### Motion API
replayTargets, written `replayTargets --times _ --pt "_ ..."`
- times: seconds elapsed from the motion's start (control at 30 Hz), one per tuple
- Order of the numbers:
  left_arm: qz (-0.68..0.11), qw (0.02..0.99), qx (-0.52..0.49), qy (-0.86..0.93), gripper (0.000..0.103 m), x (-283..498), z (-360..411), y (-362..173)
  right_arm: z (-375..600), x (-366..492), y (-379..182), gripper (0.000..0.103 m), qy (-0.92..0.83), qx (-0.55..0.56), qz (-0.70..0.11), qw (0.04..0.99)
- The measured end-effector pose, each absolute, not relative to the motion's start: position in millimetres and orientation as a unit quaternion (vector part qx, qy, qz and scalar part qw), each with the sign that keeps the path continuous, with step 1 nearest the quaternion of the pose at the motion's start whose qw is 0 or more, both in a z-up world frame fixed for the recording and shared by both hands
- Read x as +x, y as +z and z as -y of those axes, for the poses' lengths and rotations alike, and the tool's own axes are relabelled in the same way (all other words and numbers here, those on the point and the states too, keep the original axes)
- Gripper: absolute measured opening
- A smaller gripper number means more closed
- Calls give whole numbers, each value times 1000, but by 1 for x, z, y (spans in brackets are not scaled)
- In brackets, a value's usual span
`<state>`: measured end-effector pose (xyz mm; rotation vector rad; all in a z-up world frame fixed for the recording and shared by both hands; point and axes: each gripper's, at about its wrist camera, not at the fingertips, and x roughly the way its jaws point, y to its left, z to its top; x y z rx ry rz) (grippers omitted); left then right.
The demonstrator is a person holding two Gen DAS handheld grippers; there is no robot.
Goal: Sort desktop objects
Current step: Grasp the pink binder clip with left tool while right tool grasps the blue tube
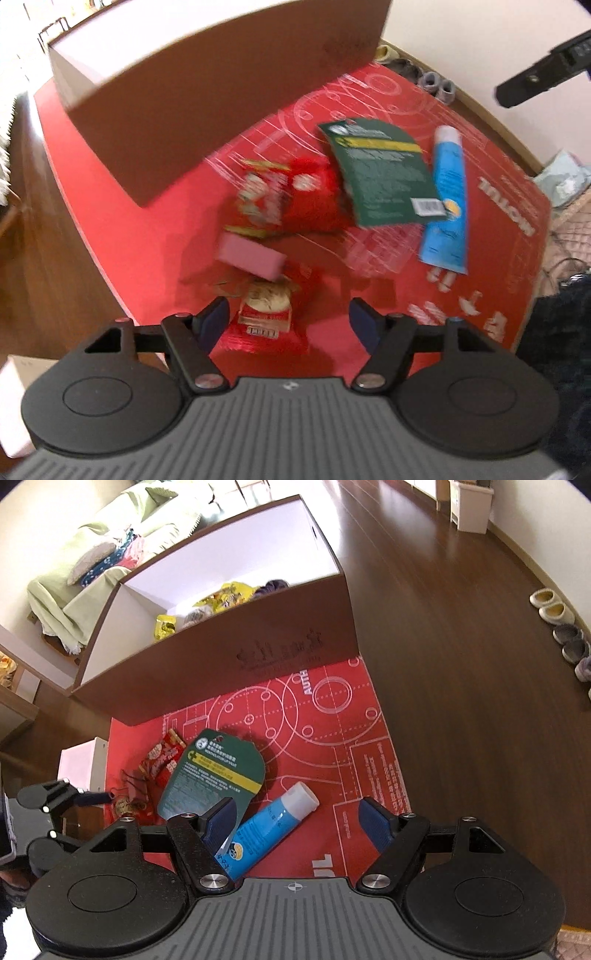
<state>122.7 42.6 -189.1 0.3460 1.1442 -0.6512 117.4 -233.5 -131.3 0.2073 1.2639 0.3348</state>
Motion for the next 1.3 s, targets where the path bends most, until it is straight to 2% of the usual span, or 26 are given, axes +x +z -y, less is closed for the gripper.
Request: replayTargets --times 0.3,0.57,0.6,0.63,0.67,0.77,0.8,1.07,1.23,1.27,1.3 --pt "-545 770 116 -312 64 102 -34 -195 233 116 -156 76 135 147 -617 761" --pt "-542 781 94 -295 65 94 -52 -177 232 129 -182 75 57 231 -615 752" --pt "-543 783 91 -291 65 94 -56 -175 231 130 -185 70 49 231 -614 753" --pt "-543 784 87 -287 65 94 -59 -173 229 132 -188 60 43 227 -614 755" --pt "-542 786 84 -284 65 93 -62 -172 227 134 -191 43 40 222 -616 755" --pt "-542 790 75 -277 65 94 -68 -170 221 138 -195 43 50 204 -617 758" --pt "-543 791 70 -275 65 94 -70 -169 218 138 -194 36 56 188 -615 764" --pt "-548 792 26 -268 66 98 -78 -164 208 127 -188 35 134 39 -592 793" --pt "-550 796 -29 -252 66 108 -86 -162 222 127 -186 36 147 58 -600 785" --pt "-550 797 -40 -246 66 112 -88 -161 225 127 -186 39 144 73 -602 782" --pt "-550 799 -52 -238 66 115 -90 -161 227 128 -187 50 141 87 -605 779"
